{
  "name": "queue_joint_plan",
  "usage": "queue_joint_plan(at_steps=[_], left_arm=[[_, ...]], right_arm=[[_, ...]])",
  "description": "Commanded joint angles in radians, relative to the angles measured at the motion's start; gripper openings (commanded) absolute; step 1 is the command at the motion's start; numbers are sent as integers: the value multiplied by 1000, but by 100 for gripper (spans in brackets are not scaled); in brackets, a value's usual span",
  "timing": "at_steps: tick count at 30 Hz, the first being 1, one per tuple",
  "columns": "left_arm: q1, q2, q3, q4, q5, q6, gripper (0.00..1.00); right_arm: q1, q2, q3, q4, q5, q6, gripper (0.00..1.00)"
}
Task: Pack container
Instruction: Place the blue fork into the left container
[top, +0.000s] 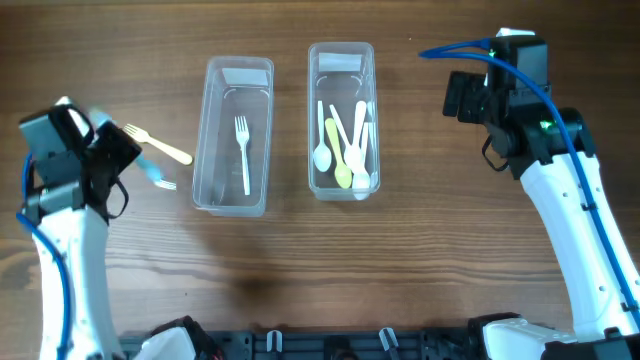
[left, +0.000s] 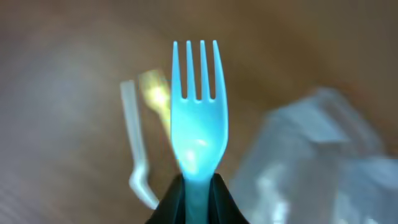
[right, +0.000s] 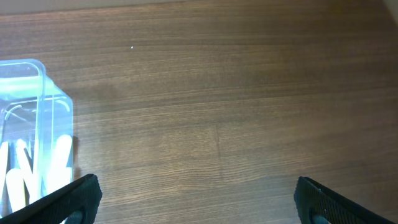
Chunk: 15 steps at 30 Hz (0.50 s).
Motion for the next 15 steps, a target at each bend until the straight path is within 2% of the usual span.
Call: queue_joint_plan(at_steps=[1, 4, 5, 6, 8, 12, 15], left_arm=[[-12, -48, -2, 19, 291, 144, 4], [-75, -39, -3, 15, 309, 251, 4], [-110, -34, -3, 17, 309, 306, 4], [-191, -22, -3, 21, 309, 430, 4], [-269, -2, -3, 26, 308, 520, 4], [-380, 78, -3, 65, 214, 538, 4], [-409, 155, -3, 119, 204, 503, 14]], right_arm=[[-2, 1, 16, 2, 23, -13, 100], [-2, 1, 16, 2, 23, -13, 100], [-2, 1, 16, 2, 23, -13, 100], [-2, 1, 16, 2, 23, -13, 100], [-2, 1, 16, 2, 23, -13, 100], [-2, 1, 16, 2, 23, -13, 99], [-2, 1, 16, 2, 23, -13, 100]])
